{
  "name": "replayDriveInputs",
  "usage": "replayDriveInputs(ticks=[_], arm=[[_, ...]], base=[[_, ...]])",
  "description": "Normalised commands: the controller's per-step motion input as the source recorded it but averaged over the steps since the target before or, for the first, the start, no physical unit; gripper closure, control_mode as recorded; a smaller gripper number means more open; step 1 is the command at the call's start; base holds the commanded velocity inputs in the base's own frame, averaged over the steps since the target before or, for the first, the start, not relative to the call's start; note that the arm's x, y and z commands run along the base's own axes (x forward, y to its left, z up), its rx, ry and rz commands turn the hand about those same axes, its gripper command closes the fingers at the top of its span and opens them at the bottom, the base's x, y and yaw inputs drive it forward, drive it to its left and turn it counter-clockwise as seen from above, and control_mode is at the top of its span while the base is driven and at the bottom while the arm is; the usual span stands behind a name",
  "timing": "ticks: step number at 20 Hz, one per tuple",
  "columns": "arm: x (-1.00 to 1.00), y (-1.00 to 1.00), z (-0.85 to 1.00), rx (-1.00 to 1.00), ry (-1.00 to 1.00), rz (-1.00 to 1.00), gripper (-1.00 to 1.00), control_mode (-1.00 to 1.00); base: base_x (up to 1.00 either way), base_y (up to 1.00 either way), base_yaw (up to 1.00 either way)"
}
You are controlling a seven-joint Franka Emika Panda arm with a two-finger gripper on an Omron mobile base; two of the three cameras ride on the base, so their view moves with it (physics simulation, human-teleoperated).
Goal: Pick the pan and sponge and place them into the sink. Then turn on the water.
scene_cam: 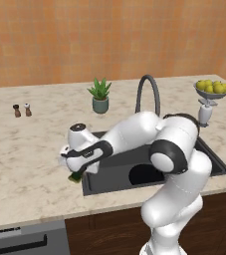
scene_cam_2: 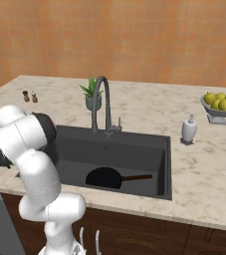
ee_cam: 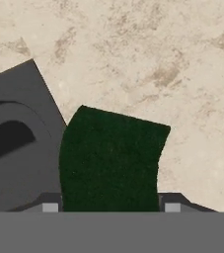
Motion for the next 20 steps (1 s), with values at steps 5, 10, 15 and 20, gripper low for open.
replayDriveInputs(ticks=[5,10,15,20], arm=[[0.24,-0.94,0.31,0.00,-0.08,0.00,1.00,-1.00],[0.29,-0.70,-0.06,-0.09,-0.07,0.00,1.00,-1.00],[0.27,-0.31,-0.44,-0.25,-0.04,0.00,1.00,-1.00],[0.27,-0.21,-0.48,-0.18,0.00,0.00,1.00,-1.00]], base=[[0.00,0.00,0.00],[0.00,0.00,0.00],[0.00,0.00,0.00],[0.00,0.00,0.00]])
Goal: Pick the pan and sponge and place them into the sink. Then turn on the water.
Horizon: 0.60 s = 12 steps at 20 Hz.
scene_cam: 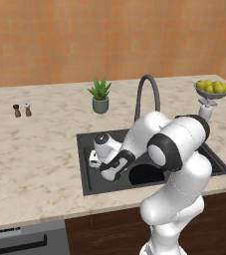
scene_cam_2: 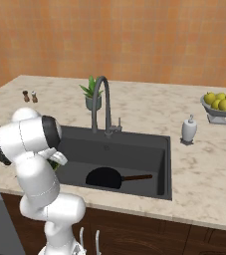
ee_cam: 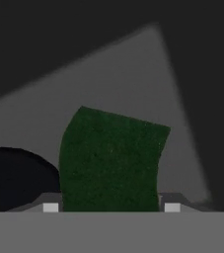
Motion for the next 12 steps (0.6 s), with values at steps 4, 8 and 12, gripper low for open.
replayDriveInputs(ticks=[4,8,12], arm=[[0.20,-0.34,-0.31,-0.04,0.00,0.00,1.00,-1.00],[0.14,-0.57,-0.27,0.00,0.00,0.00,1.00,-1.00],[0.16,-0.20,-0.31,0.00,0.00,0.00,1.00,-1.00]], base=[[0.00,0.00,0.00],[0.00,0.00,0.00],[0.00,0.00,0.00]])
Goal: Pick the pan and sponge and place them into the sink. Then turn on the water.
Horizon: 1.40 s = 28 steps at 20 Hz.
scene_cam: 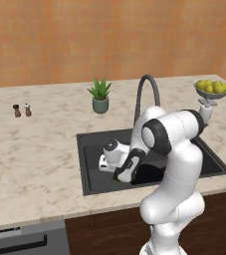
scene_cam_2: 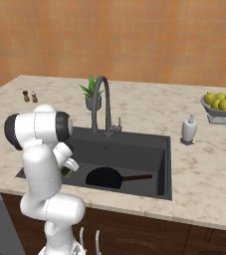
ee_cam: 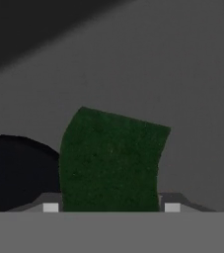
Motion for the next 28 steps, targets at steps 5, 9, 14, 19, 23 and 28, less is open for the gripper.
replayDriveInputs(ticks=[5,9,14,19,23,28], arm=[[0.00,-0.01,-0.09,0.00,-0.07,0.00,-1.00,-1.00],[0.00,0.00,0.15,0.00,-0.11,0.00,-1.00,-1.00],[-0.05,0.00,0.70,0.00,-0.03,0.00,-1.00,-1.00],[-0.19,0.10,1.00,0.00,0.00,0.00,-1.00,-1.00],[-0.07,0.34,1.00,0.00,0.03,-0.01,-1.00,-1.00],[0.00,0.48,1.00,0.00,0.04,0.00,-1.00,-1.00]], base=[[0.00,0.00,0.00],[0.00,0.00,0.00],[0.00,0.00,0.00],[0.00,0.00,0.00],[0.00,0.00,0.00],[0.00,0.00,0.00]])
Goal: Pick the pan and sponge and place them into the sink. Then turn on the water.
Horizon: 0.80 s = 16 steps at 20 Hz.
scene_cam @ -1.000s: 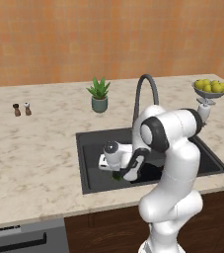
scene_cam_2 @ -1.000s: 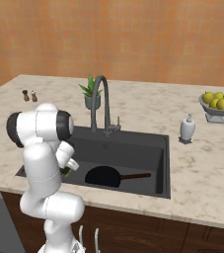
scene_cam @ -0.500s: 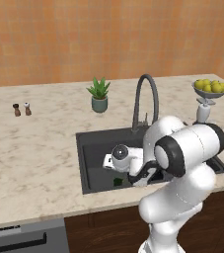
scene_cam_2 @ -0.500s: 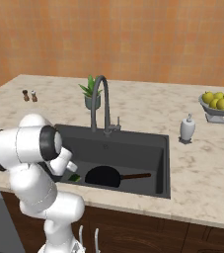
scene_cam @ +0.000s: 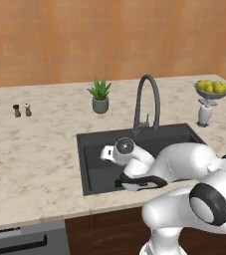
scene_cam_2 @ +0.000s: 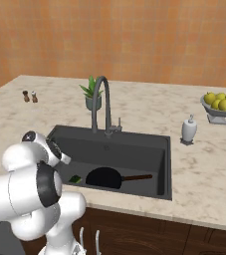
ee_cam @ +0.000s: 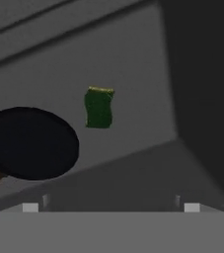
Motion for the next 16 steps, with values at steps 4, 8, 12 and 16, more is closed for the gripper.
replayDriveInputs(ticks=[4,8,12,16], arm=[[0.00,0.47,1.00,0.00,0.00,0.00,-1.00,-1.00],[0.00,0.42,1.00,-0.01,0.00,-0.02,-1.00,-1.00],[-0.04,0.08,1.00,0.00,0.04,-0.07,-1.00,-1.00],[-0.07,-0.13,0.92,0.14,0.06,-0.07,-1.00,-1.00]], base=[[0.00,0.00,0.00],[0.00,0.00,0.00],[0.00,0.00,0.00],[0.00,0.00,0.00]])
